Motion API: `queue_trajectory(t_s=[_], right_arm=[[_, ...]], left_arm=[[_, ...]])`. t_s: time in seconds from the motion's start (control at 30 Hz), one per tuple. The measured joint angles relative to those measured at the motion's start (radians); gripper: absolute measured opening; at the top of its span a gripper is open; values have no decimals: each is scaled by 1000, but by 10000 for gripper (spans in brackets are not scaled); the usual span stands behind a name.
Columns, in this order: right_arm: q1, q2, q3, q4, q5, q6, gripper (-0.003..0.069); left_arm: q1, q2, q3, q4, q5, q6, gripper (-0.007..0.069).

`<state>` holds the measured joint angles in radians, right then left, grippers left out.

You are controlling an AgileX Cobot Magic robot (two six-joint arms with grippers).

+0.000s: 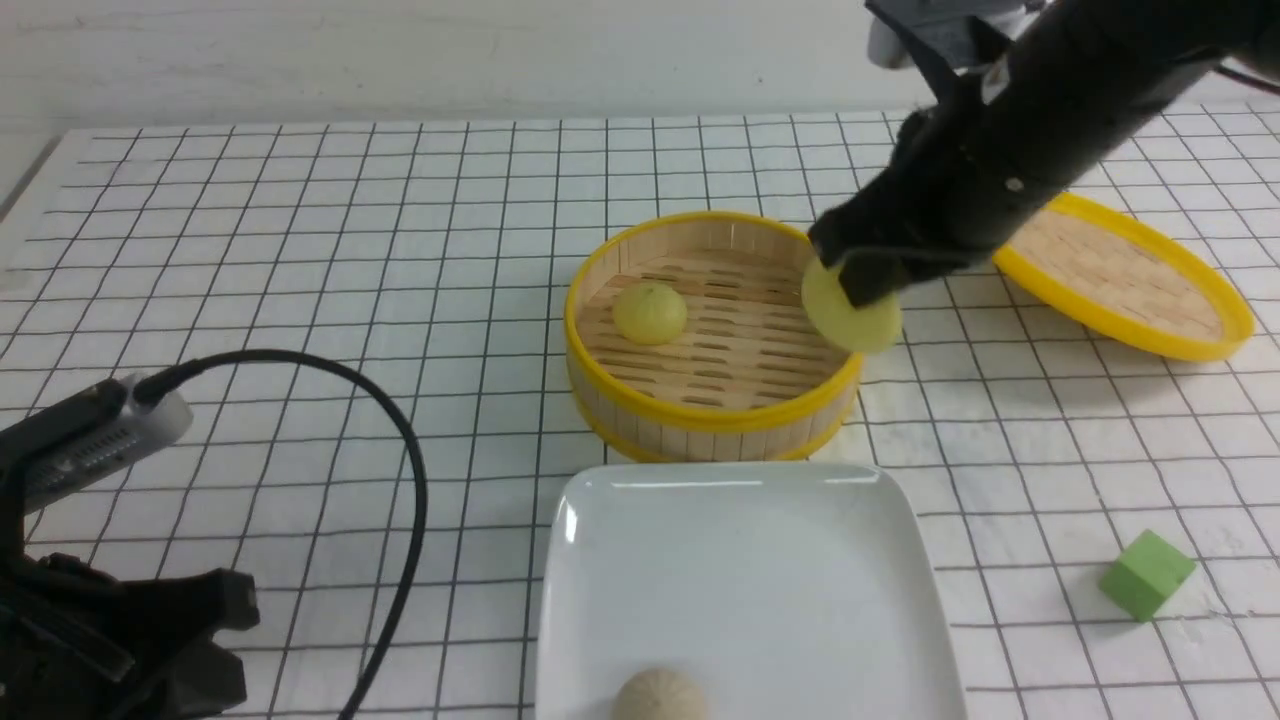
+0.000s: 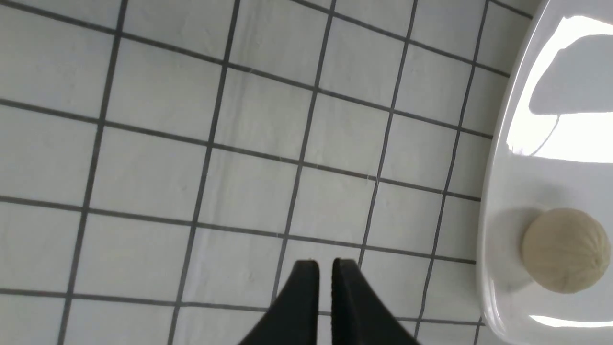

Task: Put the steamed buns into the plate on the white-black tablecloth.
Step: 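Move the steamed bun from the bamboo steamer onto the white plate with the right gripper, then reach into the bamboo steamer and grasp a bun with the left gripper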

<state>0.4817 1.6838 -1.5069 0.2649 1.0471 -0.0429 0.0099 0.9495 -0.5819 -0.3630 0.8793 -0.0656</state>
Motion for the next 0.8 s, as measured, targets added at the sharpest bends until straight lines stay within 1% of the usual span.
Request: queue_trajectory(t_s=[0.03, 0.07, 0.1, 0.13, 0.2, 0.23, 0.27, 0.3, 0.33, 0.37, 0.4, 0.43, 0.47, 0.5, 0.57, 0.6, 0.63, 0.7, 0.73, 0.77, 0.8], right_arm=[[5, -2, 18, 3, 4, 0, 19], [54, 3, 100, 9, -1, 2, 33], [60, 6, 111, 7, -5, 2, 33], [100, 29, 183, -5, -41, 17, 55], [142, 63, 255, -33, -96, 50, 101], [161, 82, 274, -47, -122, 68, 132], [181, 104, 282, -61, -144, 89, 200], [181, 107, 282, -61, -150, 93, 210], [193, 127, 279, -68, -161, 112, 287], [198, 139, 267, -70, -160, 122, 347], [201, 139, 265, -71, -159, 123, 354], [203, 141, 242, -75, -141, 123, 393], [203, 139, 234, -75, -133, 123, 395], [203, 127, 201, -76, -99, 119, 377], [203, 102, 156, -82, -34, 103, 297], [203, 79, 133, -92, 7, 94, 235], [203, 37, 107, -111, 65, 88, 137], [203, -29, 98, -142, 120, 86, 30], [203, -70, 99, -158, 144, 86, 3], [203, -79, 102, -166, 150, 87, -3], [203, -151, 129, -194, 162, 105, -15]], left_arm=[[0, 0, 0, 1, 0, 0, 70], [0, 0, 0, 2, 1, 0, 72], [0, 0, 0, 2, 1, 0, 72], [0, 0, 0, 4, 1, 0, 73], [0, 0, 0, 13, -1, 0, 75], [0, 0, 0, 18, -3, 0, 77], [0, 0, 0, 19, -8, 0, 81], [0, 0, 0, 19, -9, 0, 81], [0, 1, 0, 21, -14, 0, 87], [0, 2, 0, 22, -17, 0, 90], [0, 2, 0, 23, -18, 0, 90], [0, 4, 0, 31, -21, 0, 93], [0, 4, 0, 33, -21, 0, 94], [0, 5, 0, 41, -26, 0, 99], [0, 6, 0, 44, -40, 0, 105], [0, 7, 0, 45, -48, 0, 107], [0, 10, 0, 46, -54, 0, 108], [0, 10, 0, 47, -60, 0, 108], [0, 10, 0, 47, -64, 6, 108], [0, 10, 0, 47, -64, 7, 108], [0, 10, 0, 51, -76, 25, 106]])
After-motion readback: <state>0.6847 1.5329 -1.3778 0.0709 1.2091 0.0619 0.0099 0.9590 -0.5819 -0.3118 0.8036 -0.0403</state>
